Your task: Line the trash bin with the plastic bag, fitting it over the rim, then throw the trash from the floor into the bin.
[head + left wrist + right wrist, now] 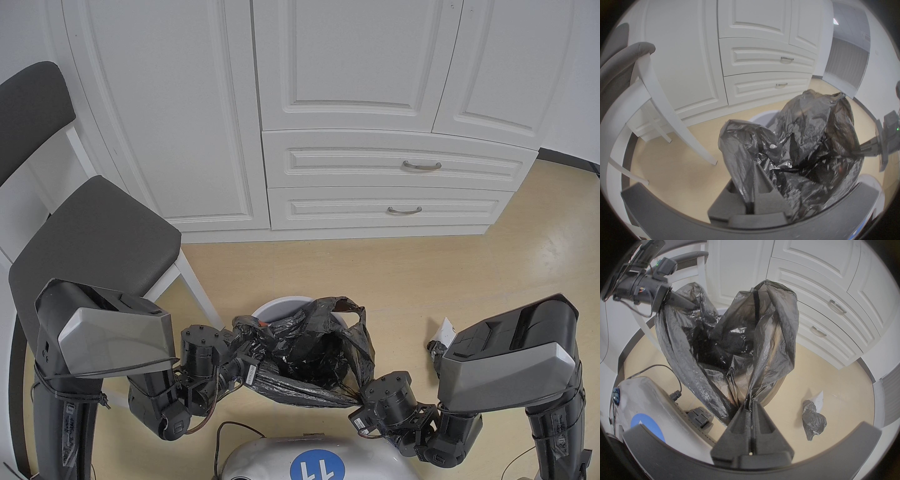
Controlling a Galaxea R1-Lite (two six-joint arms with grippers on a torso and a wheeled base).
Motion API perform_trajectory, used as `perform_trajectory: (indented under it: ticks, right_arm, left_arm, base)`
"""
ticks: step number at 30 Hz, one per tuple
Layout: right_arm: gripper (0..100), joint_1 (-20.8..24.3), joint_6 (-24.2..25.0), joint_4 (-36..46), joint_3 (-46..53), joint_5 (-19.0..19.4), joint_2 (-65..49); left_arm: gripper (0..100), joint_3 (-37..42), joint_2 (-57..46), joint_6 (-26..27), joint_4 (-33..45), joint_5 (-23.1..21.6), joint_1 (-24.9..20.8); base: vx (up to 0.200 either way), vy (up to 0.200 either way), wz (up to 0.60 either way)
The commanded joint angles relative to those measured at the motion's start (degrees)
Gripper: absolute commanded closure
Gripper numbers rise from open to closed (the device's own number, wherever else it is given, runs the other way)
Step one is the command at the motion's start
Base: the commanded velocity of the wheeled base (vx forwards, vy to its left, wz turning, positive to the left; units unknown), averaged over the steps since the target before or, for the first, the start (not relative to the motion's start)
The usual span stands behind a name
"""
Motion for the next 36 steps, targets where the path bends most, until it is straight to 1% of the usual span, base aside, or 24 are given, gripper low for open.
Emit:
perform_trajectory:
  ticks: [1, 3, 4, 5, 7, 12, 13, 17, 20, 23, 24, 25, 26, 28, 33, 34, 35, 36]
  right_arm:
    - [100, 1.95, -0.96, 0.07, 2.41, 0.08, 0.18]
    - [100, 2.48, -0.96, 0.07, 2.50, 0.08, 0.88]
    - [100, 2.57, -0.96, 0.16, 2.50, 0.08, 0.97]
    - [100, 2.74, -1.04, 0.16, 2.41, 0.17, 1.76]
    - [100, 3.18, -0.96, -0.02, 2.50, 0.17, 3.25]
    - [100, 3.36, -1.04, -0.90, 3.12, 0.52, 3.43]
    - [0, 3.36, -1.13, -1.25, 3.64, 0.61, 3.08]
    - [0, 2.83, -0.78, -3.89, 4.44, 1.14, 0.53]
    - [0, 2.04, -0.69, -5.12, 6.19, 2.98, -1.67]
    - [0, 0.55, -2.36, -3.54, 9.62, 8.87, -8.52]
    - [0, -0.07, -4.21, -2.13, 10.68, 10.45, -10.99]
    - [0, -0.60, -5.35, -1.34, 10.94, 10.98, -12.04]
    - [0, -2.27, -8.95, 2.09, 10.59, 11.60, -15.38]
    - [0, -3.76, -12.73, 7.98, 8.92, 11.77, -19.69]
    - [0, -3.58, -14.05, 25.29, -1.54, 11.51, -27.42]
    - [0, -3.58, -14.14, 26.35, -2.33, 11.42, -27.69]
    - [0, -3.23, -15.55, 31.97, -6.99, 11.25, -28.74]
    - [0, -3.06, -16.60, 34.96, -9.98, 10.98, -28.83]
  left_arm:
    - [100, 5.03, -3.88, 4.88, 1.52, -1.02, 2.07]
    - [100, 6.97, -4.75, 7.69, 2.14, -2.69, 2.86]
    - [100, 7.41, -4.84, 8.13, 2.14, -3.04, 2.86]
    - [100, 8.55, -4.75, 8.83, 2.14, -4.36, 2.86]
    - [100, 8.46, -3.61, 8.83, 2.14, -5.32, 2.68]
    - [100, 7.67, -1.33, 8.66, 1.44, -5.32, 2.60]
    - [100, 7.67, -1.41, 8.66, 1.44, -5.32, 2.51]
    - [100, 8.20, -1.94, 8.57, 1.17, -5.32, 2.51]
    - [100, 8.46, -2.82, 8.48, 1.17, -5.41, 2.51]
    - [100, 8.29, -3.26, 8.57, 1.17, -5.32, 2.51]
    - [100, 8.37, -3.52, 8.83, 1.17, -5.32, 2.51]
    - [100, 8.37, -3.61, 8.83, 1.17, -5.32, 2.51]
    - [100, 8.29, -3.61, 8.83, 1.17, -5.32, 2.60]
    - [100, 8.37, -3.61, 8.92, 1.17, -5.41, 2.86]
    - [100, 8.37, -3.61, 8.83, 1.17, -6.90, 3.56]
    - [100, 8.46, -3.61, 8.83, 1.17, -6.90, 3.56]
    - [100, 8.72, -3.08, 8.92, 1.17, -6.82, 3.65]
    - [100, 8.81, -2.82, 8.92, 1.17, -6.90, 3.74]
  base:
    - [0.000, 0.000, 0.00]
    - [0.000, 0.000, 0.00]
    - [0.000, 0.000, 0.00]
    - [0.000, 0.000, 0.00]
    - [0.000, 0.000, 0.00]
    - [0.000, 0.000, 0.00]
    - [0.000, 0.000, 0.00]
    - [0.000, 0.000, 0.00]
    - [0.000, 0.000, 0.00]
    - [0.000, 0.000, 0.00]
    - [0.000, 0.000, 0.00]
    - [0.000, 0.000, 0.00]
    - [0.000, 0.000, 0.00]
    - [0.000, 0.000, 0.00]
    - [0.000, 0.000, 0.00]
    - [0.000, 0.000, 0.00]
    - [0.000, 0.000, 0.00]
    - [0.000, 0.000, 0.00]
